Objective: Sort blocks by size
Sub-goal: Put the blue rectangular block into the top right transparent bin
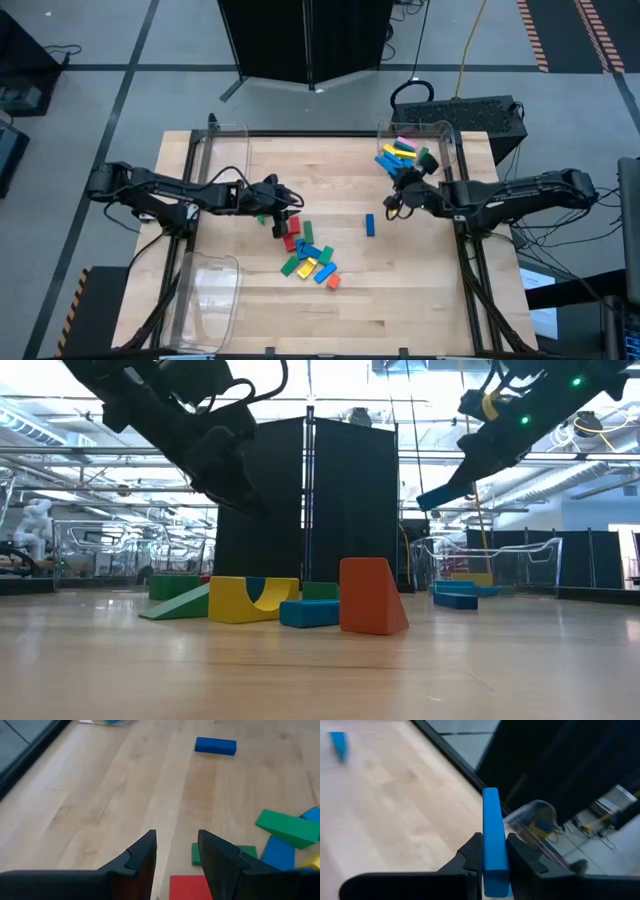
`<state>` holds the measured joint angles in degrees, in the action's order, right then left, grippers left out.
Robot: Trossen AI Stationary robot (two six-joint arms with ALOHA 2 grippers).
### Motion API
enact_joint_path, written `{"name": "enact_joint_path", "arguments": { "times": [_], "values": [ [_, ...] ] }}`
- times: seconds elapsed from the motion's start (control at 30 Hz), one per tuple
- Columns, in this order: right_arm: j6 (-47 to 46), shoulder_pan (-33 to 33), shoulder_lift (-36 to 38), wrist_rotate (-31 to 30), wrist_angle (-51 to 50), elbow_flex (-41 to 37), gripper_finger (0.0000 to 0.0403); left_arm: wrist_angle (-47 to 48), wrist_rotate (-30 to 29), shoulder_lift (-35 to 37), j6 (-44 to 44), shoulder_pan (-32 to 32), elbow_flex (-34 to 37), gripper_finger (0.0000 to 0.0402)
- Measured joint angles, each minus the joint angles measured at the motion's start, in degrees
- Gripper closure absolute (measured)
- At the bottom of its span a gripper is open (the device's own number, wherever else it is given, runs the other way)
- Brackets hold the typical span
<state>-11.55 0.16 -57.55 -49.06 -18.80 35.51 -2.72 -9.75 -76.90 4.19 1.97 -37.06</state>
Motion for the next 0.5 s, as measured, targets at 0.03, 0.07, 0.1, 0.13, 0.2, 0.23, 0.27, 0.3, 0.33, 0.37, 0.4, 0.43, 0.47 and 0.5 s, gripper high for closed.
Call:
{"name": "enact_joint_path", "arguments": {
  "times": [0.03,0.07,0.1,0.13,0.2,0.23,0.27,0.3,0.33,0.37,0.4,0.43,0.47,0.5],
  "values": [
    [0.0,-1.01,0.16,-0.02,-0.16,0.0,0.0351,0.03,-0.9,0.0,-0.01,-0.19,0.0,0.0256],
    [0.0,-2.03,0.4,0.04,-0.53,0.0,0.0351,0.04,-1.71,0.0,-0.02,-0.3,0.0,0.0256],
    [0.02,-3.08,0.67,0.22,-1.13,0.0,0.0351,0.02,-2.3,0.0,-0.01,-0.43,0.0,0.0256],
    [0.02,-4.12,0.91,0.77,-1.48,0.0,0.0351,0.04,-2.53,0.0,-0.01,-0.55,0.0,0.0256],
    [0.09,-6.39,1.35,2.16,-1.61,0.0,0.0351,0.14,-2.57,0.0,0.03,-0.56,0.0,0.0256],
    [0.17,-7.52,1.59,2.97,-2.04,0.0,0.0351,0.14,-2.57,0.0,0.1,-0.56,0.0,0.0256],
    [0.17,-8.6,1.71,3.34,-2.43,0.0,0.0351,0.11,-2.57,0.0,0.5,-0.56,0.0,0.0256],
    [0.18,-9.88,1.8,3.88,-2.63,0.0,0.0351,0.14,-2.57,0.0,1.27,-0.56,0.0,0.0256],
    [0.18,-11.15,1.84,4.3,-3.06,0.0,0.0351,0.2,-2.57,0.0,1.81,-0.56,0.0,0.0256],
    [0.19,-12.51,1.85,4.51,-3.79,0.0,0.0351,0.22,-2.57,0.0,2.57,-0.56,0.0,0.0256],
    [0.2,-13.8,1.84,4.59,-4.27,0.0,0.0351,0.22,-2.57,0.0,2.9,-0.56,0.0,0.0256],
    [0.2,-15.28,1.78,4.78,-4.35,0.0,0.0351,0.22,-2.57,0.0,2.9,-0.56,0.0,0.0256],
    [0.2,-16.85,1.76,5.52,-4.36,0.0,0.0351,0.22,-2.57,0.0,2.92,-0.56,0.0,0.0256],
    [0.2,-18.4,1.72,6.5,-4.5,0.0,0.0351,0.22,-2.57,0.0,2.98,-0.56,0.0,0.0256]
  ]
}}
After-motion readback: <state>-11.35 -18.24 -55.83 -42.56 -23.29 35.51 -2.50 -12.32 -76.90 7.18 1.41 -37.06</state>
